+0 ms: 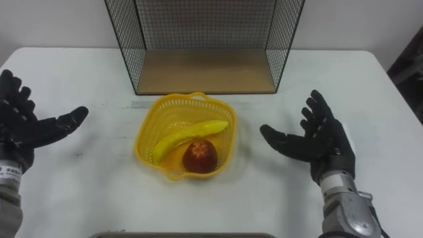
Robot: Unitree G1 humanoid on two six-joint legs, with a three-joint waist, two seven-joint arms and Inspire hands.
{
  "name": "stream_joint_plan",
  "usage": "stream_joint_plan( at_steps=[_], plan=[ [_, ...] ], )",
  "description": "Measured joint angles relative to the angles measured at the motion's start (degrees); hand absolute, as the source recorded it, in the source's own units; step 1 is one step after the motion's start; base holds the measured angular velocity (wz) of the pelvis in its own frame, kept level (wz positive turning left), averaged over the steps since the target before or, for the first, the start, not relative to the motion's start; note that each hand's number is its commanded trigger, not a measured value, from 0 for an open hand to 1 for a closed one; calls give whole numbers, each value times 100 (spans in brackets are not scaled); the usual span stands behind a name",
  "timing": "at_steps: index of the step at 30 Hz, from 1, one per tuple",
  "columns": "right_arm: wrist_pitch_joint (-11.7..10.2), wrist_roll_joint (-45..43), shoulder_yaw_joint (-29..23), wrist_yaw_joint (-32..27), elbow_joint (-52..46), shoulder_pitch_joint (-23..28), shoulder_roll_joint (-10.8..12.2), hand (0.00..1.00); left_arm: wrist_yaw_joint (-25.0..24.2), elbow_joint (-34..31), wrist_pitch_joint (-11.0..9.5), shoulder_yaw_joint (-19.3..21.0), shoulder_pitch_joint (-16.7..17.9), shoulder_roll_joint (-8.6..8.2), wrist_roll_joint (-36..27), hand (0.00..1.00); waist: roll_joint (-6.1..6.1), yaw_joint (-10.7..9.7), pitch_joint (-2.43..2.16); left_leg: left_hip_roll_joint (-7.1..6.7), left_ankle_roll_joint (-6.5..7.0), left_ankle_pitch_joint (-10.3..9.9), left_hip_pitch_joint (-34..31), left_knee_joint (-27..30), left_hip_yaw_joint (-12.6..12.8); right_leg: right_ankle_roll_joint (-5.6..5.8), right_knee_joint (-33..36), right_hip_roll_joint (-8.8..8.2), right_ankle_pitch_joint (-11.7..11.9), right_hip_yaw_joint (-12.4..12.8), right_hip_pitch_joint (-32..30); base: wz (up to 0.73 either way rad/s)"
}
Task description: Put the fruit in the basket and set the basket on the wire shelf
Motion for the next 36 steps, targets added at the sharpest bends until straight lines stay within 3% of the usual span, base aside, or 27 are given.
stream_joint_plan(
  at_steps=[6,16,19,36],
  plan=[
    [0,29,114,115,0,0,51,0,-138,2,26,-240,0,-91,-15,0,16,-9,28,1,0,0,0,-4,-3,0,0,-2,0,-3,-1,0],
    [-6,662,207,128,28,-97,74,0,-417,277,30,-530,-28,-255,-250,0,-3,-3,33,4,1,0,-56,-41,22,0,57,1,0,26,-124,-3],
    [-8,668,215,128,52,-108,201,0,-501,367,34,-610,-40,-352,-387,0,-26,-5,30,4,1,1,-92,-34,41,0,59,2,0,42,-168,-3],
    [29,644,714,380,409,-286,273,0,-931,672,306,-953,-41,-340,-451,0,-44,10,36,41,-2,0,-123,-1,150,-18,73,26,13,95,-210,-1]
  ],
)
